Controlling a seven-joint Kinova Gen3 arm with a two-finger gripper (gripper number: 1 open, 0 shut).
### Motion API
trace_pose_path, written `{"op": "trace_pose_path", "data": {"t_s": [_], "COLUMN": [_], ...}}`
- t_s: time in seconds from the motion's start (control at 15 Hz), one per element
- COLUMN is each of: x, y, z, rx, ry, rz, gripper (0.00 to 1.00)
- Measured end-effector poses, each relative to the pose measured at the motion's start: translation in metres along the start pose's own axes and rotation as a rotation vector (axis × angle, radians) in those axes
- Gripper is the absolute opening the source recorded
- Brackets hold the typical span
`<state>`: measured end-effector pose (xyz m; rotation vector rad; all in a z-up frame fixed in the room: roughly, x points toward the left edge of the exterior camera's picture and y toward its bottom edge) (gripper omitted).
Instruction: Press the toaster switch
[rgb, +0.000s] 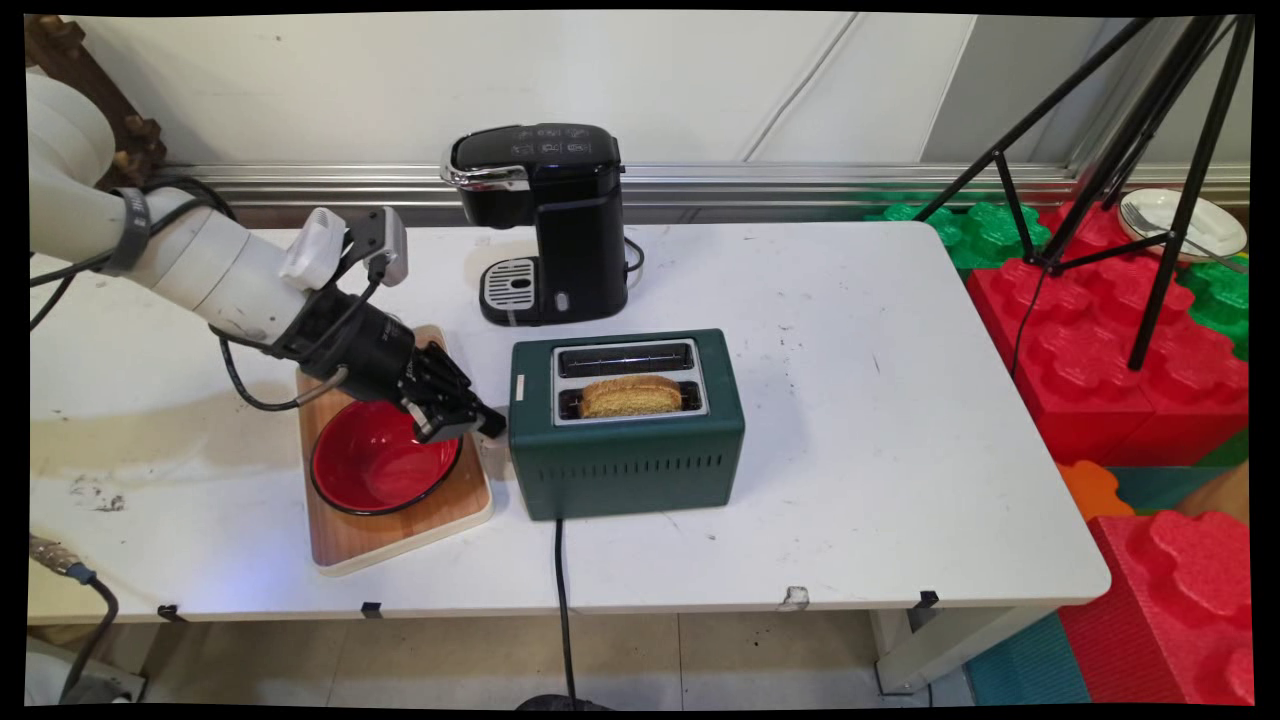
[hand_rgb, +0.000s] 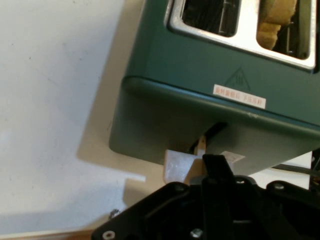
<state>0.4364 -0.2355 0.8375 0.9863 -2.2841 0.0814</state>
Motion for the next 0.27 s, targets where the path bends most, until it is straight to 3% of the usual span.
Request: {"op": "trace_pose_path", "data": {"t_s": [0.27], "x": [-0.0066], "y": [0.0017], "z": [-0.0015], "rx": [0.002], "ry": [-0.011], "rz": [-0.007], "gripper": [0.00]}}
